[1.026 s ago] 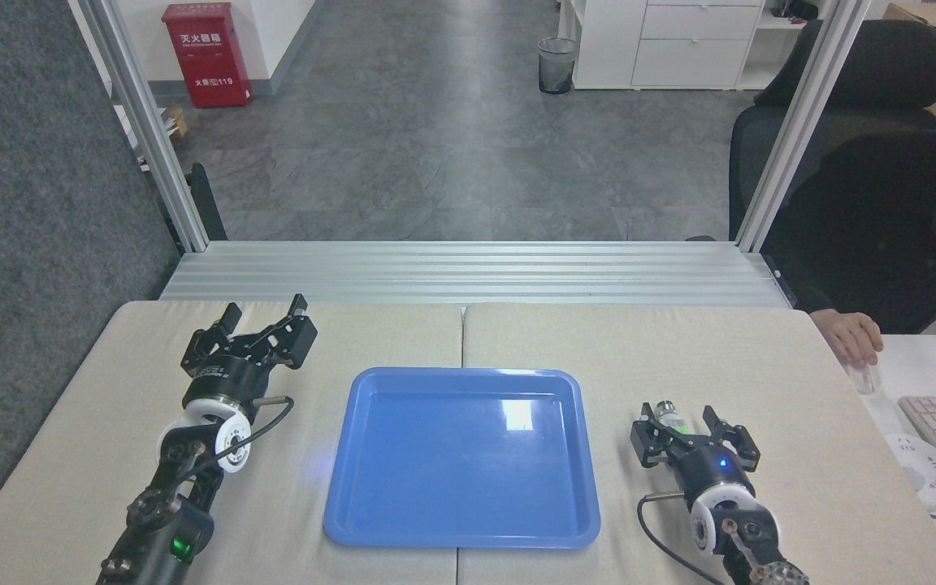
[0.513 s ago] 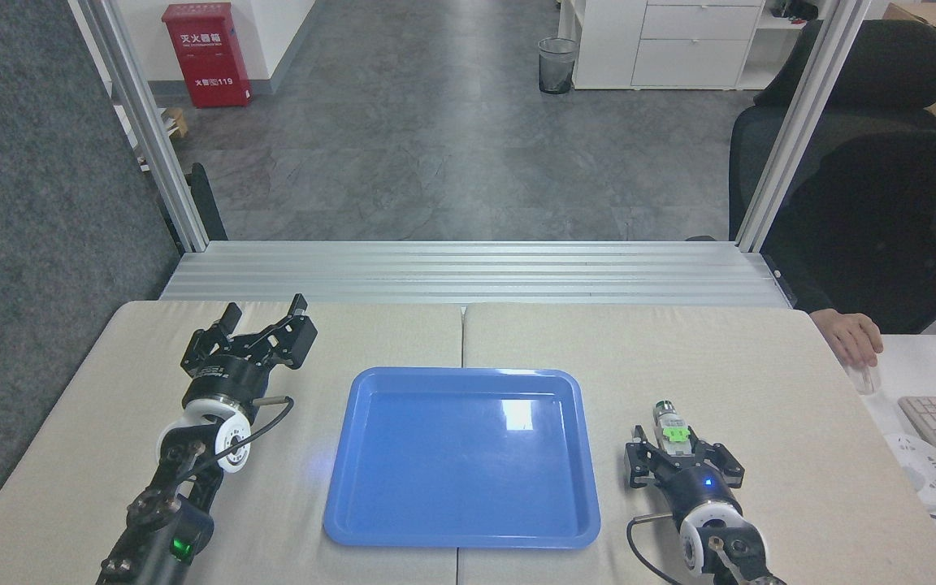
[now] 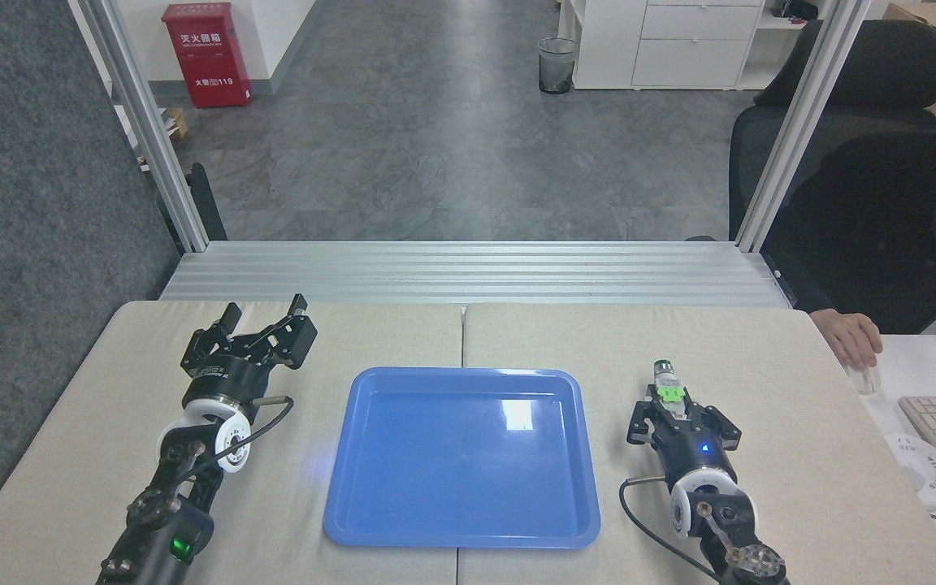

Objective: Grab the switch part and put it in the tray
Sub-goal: 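Carry the switch part with the right gripper over the blue tray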

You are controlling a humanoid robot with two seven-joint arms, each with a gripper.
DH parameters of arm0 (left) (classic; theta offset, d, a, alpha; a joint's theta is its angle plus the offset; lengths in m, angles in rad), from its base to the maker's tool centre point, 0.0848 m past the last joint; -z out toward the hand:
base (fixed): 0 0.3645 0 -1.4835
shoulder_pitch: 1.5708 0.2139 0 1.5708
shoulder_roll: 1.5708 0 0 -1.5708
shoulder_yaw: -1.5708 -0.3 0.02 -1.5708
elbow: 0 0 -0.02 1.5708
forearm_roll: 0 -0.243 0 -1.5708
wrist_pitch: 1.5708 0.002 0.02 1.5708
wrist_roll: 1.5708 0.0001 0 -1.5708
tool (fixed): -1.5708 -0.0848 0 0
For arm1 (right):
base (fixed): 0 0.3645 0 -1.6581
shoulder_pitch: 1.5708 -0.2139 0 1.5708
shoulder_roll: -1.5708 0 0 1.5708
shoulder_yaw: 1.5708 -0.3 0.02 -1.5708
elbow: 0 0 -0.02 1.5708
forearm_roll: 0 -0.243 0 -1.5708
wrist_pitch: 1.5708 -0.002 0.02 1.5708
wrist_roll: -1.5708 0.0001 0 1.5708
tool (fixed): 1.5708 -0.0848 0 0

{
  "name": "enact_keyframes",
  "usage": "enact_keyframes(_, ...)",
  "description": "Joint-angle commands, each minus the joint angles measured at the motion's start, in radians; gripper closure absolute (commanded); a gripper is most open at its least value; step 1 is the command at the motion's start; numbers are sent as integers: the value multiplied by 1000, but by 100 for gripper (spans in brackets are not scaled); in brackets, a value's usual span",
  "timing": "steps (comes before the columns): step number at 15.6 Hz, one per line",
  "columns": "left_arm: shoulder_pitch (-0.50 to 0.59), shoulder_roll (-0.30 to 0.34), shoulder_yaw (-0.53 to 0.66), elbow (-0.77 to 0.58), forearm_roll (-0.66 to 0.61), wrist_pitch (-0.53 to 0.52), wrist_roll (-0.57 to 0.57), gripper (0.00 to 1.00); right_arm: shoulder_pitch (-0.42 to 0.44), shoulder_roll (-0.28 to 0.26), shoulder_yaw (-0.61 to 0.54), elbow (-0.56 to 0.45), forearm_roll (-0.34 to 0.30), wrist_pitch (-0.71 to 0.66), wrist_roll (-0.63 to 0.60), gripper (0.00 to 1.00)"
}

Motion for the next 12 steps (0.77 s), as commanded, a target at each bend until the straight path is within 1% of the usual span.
enact_keyframes(1,0,0,-1,0,0,0,1,0,-57,177,132,-175,22,12,5,100)
enact_keyframes(2,0,0,-1,0,0,0,1,0,-53,218,202,-176,60,12,7,100)
enact_keyframes(3,0,0,0,0,0,0,1,0,-47,238,256,-176,92,11,7,100)
enact_keyframes(4,0,0,0,0,0,0,1,0,-35,264,298,-174,105,6,10,100)
enact_keyframes(5,0,0,-1,0,0,0,1,0,-15,272,338,-169,109,3,26,100)
enact_keyframes(7,0,0,0,0,0,0,1,0,24,267,385,-156,113,-11,48,100)
enact_keyframes(8,0,0,-1,0,0,0,1,0,38,266,389,-130,122,-20,51,100)
enact_keyframes(10,0,0,0,0,0,0,1,0,74,261,390,-85,166,-38,94,100)
enact_keyframes(11,0,0,0,0,0,0,1,0,88,258,390,-79,184,-55,106,100)
enact_keyframes(12,0,0,-1,0,0,0,1,0,90,258,389,-65,198,-61,132,98)
